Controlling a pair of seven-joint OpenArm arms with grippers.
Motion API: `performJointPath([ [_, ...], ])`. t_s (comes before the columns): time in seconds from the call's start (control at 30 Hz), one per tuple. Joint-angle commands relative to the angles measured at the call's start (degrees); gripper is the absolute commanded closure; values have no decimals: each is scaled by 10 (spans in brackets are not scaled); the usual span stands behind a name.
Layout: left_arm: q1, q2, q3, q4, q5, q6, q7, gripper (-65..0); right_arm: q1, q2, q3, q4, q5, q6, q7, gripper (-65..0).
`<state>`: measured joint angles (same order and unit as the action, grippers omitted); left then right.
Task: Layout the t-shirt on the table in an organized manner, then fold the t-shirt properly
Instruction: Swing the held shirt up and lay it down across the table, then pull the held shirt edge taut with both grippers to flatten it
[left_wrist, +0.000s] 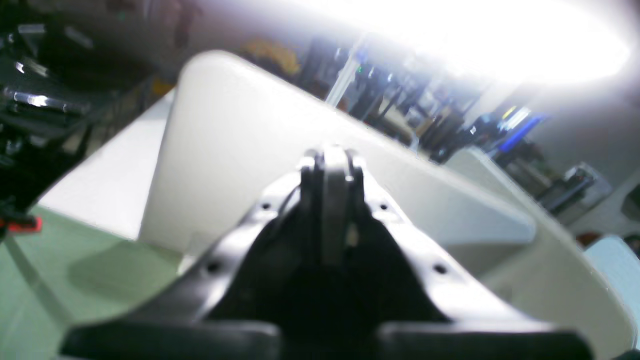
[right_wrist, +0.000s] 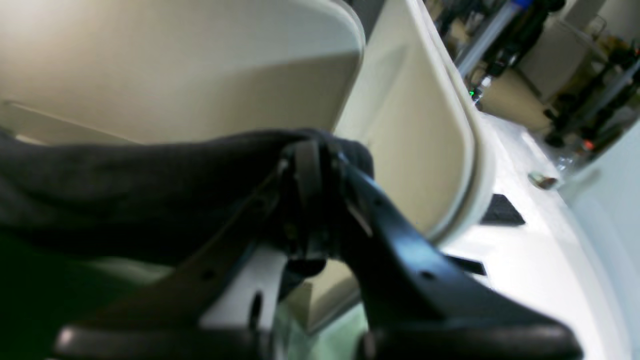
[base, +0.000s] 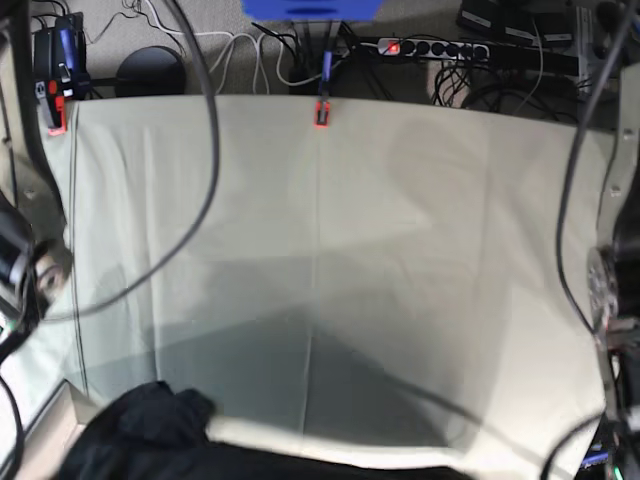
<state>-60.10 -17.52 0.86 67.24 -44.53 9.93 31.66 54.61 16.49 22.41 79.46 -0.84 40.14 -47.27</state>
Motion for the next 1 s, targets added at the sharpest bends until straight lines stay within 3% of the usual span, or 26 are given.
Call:
performJointPath([
  [0.0,8,-14,-10,21,-3,0,-8,-2,-12,10,0,26,7,-1,8,0],
  [0.1,90,-18,-37,62,-3,0,-8,-2,-102,8,0,74,8,-1,12,0],
  [0.4,362,-19,-131,188,-3,0,-3,-2,-376,-64,0,232,9,-1,14,0],
  [0.6,552,-10,-166,240,-3,0,-8,-2,-525,-83,0,292,8,-1,14,0],
  [0.77,653,31,-241,234,-3,0,-7,-2,-627,-84,-2,321,8,-1,14,0],
  [0.97,707,32,-305,255,-3,0,-4,-2,-697,-84,0,324,7,-1,14,0],
])
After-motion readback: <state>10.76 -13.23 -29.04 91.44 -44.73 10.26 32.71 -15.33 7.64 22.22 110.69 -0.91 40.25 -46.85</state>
